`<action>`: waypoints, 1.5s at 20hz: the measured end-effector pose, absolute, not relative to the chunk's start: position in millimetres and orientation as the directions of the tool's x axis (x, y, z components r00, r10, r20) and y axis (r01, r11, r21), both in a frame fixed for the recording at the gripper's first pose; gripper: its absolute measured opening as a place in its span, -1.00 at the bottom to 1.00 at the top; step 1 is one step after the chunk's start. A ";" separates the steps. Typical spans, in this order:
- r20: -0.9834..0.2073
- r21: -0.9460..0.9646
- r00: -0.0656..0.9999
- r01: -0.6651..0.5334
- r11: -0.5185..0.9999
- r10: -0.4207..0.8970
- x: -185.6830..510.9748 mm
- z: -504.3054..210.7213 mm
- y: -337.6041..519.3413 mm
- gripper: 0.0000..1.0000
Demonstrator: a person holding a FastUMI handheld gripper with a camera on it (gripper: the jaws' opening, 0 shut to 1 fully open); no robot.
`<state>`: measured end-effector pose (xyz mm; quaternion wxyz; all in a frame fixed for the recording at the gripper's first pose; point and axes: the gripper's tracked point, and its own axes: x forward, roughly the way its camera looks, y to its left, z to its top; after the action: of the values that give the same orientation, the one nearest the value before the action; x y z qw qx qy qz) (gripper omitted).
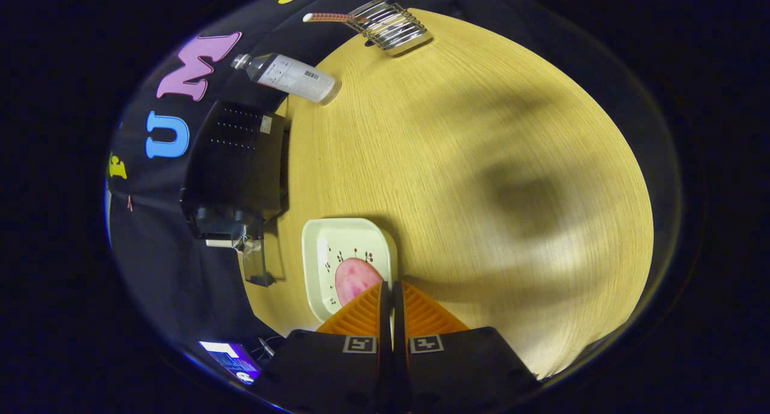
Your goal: Open the toaster oven, put the food inside, and close the toaster oven door.
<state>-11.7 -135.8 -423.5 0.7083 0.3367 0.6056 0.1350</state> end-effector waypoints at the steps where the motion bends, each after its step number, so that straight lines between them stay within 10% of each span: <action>1: -0.755 0.654 0.246 0.223 0.722 0.608 -12.5 -419.2 -133.0 -0.89; 30: -0.706 0.705 0.490 0.415 0.575 0.511 2.7 -345.4 91.9 -0.89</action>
<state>2.7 91.9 -345.4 0.7306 0.4596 0.5040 0.0327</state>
